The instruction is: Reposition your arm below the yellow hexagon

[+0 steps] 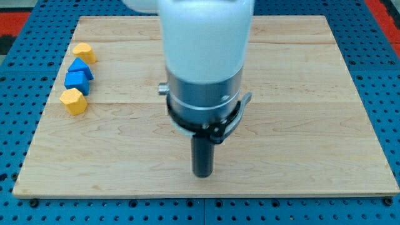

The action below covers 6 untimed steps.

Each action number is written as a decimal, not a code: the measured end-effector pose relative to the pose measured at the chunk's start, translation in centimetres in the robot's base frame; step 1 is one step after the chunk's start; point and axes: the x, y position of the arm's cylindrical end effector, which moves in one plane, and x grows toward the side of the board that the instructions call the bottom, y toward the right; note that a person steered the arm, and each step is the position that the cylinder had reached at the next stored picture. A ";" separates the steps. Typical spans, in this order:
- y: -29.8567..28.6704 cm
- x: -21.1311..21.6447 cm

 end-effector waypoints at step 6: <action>-18.7 -5.8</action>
